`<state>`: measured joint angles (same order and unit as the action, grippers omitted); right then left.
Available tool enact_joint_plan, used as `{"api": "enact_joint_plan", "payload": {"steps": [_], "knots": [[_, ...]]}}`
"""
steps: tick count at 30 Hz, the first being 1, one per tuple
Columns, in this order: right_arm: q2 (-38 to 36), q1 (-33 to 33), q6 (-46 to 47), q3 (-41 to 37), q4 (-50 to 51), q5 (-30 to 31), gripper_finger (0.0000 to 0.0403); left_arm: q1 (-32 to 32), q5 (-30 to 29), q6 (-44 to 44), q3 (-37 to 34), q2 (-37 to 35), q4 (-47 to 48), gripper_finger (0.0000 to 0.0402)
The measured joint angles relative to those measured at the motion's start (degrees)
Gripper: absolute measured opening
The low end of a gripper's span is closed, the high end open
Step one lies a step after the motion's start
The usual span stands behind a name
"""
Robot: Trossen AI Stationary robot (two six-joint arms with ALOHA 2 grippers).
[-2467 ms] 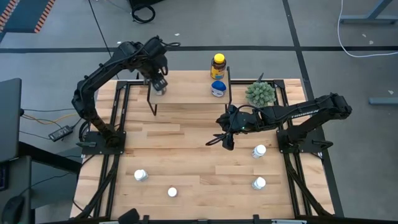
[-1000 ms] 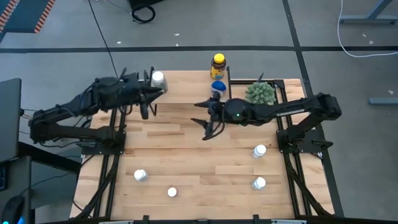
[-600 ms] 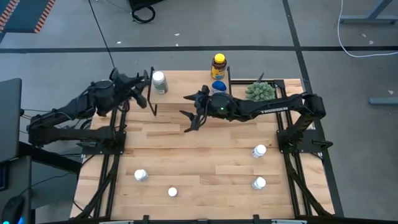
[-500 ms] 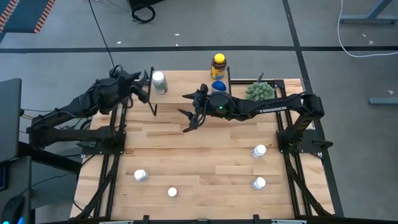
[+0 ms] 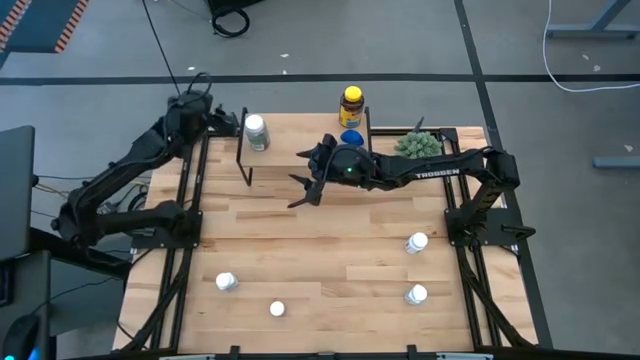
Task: Pick and place medicine bottles onto shelf by color
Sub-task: Put the green pill bottle on the shelf
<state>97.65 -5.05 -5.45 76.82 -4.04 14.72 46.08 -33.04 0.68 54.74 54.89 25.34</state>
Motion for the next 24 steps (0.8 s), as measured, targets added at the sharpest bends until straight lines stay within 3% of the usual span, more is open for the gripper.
{"api": "enact_joint_plan", "payload": {"steps": [7,15,19,24], "knots": [[0.00,0.10,-1.27,-0.02,0.81,0.00,0.0298,1.74,11.80,7.15,0.00,4.50,3.30,0.0122],[-0.02,-0.07,-2.08,-0.02,0.03,0.00,0.0298,1.77,12.03,6.42,0.00,8.39,2.80,0.0046],[-0.02,-0.07,-2.08,-0.02,0.02,0.00,0.0298,1.75,18.52,7.36,0.00,9.12,1.27,0.0025],[-0.02,-0.07,-1.57,-0.02,0.03,0.00,0.0298,1.60,22.10,7.50,0.00,9.59,0.84,0.0010]]}}
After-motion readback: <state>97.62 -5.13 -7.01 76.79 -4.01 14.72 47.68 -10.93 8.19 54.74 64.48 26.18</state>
